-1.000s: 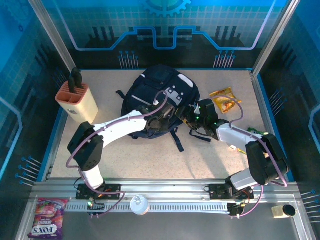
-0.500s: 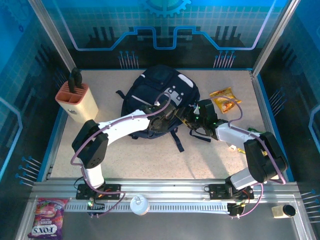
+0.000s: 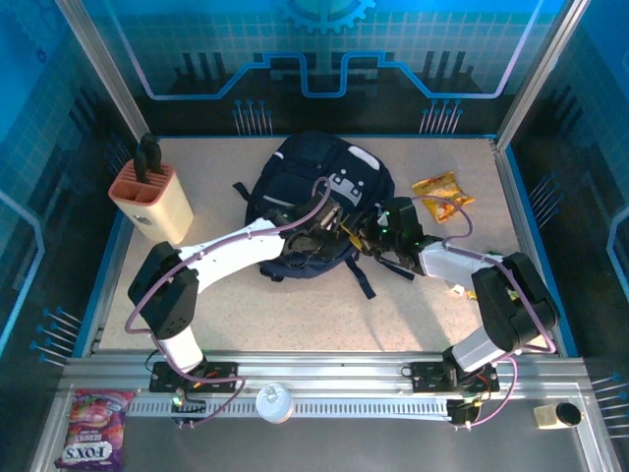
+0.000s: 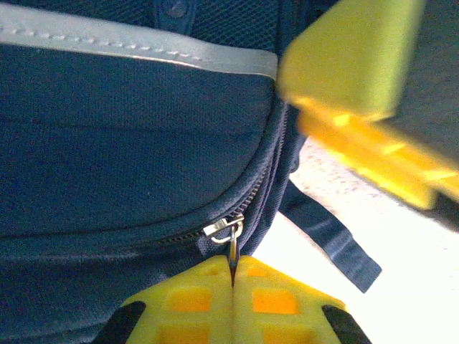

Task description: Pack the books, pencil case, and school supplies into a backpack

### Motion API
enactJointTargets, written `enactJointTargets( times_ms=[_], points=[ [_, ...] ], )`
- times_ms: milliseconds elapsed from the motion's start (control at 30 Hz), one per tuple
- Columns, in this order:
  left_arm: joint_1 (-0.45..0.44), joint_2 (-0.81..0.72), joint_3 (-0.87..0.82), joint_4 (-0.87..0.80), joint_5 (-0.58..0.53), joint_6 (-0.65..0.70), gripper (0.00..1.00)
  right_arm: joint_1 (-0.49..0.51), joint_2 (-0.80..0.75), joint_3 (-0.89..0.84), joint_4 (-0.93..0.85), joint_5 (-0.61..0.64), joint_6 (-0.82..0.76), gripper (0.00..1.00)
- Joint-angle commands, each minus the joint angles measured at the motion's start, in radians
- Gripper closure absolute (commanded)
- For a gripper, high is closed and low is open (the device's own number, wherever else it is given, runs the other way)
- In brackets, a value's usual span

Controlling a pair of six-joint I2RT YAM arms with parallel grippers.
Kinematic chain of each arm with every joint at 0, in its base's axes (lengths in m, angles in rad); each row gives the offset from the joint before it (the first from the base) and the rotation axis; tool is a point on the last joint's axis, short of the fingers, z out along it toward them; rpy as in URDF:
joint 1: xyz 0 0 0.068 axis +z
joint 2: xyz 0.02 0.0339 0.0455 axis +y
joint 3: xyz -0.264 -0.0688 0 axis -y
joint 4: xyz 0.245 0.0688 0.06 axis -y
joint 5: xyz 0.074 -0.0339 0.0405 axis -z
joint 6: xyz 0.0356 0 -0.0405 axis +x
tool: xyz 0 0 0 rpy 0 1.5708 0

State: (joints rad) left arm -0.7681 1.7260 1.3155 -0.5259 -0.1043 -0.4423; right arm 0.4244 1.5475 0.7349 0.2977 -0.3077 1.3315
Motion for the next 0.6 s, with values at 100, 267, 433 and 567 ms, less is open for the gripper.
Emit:
enactJointTargets(
  times_ms=[100, 267, 433, 567],
  points=[
    [-0.005, -0.025, -0.015, 0.048, 0.065, 0.022, 1.00, 0.027, 0.064, 0.058, 0.024, -0.028, 0.054, 0.57],
    [-0.001, -0.021, -0.015, 0.008, -0.007, 0.044, 1.00, 0.022, 0.060, 0.070, -0.021, 0.006, 0.015, 0.75],
    [0.032, -0.030, -0.040, -0.024, -0.040, 0.065, 1.00, 0.001, 0.034, 0.083, -0.124, 0.055, -0.051, 0.87],
    [0.095, -0.057, -0.092, -0.036, -0.037, 0.077, 1.00, -0.022, 0.012, 0.090, -0.190, 0.098, -0.105, 0.89]
  ],
)
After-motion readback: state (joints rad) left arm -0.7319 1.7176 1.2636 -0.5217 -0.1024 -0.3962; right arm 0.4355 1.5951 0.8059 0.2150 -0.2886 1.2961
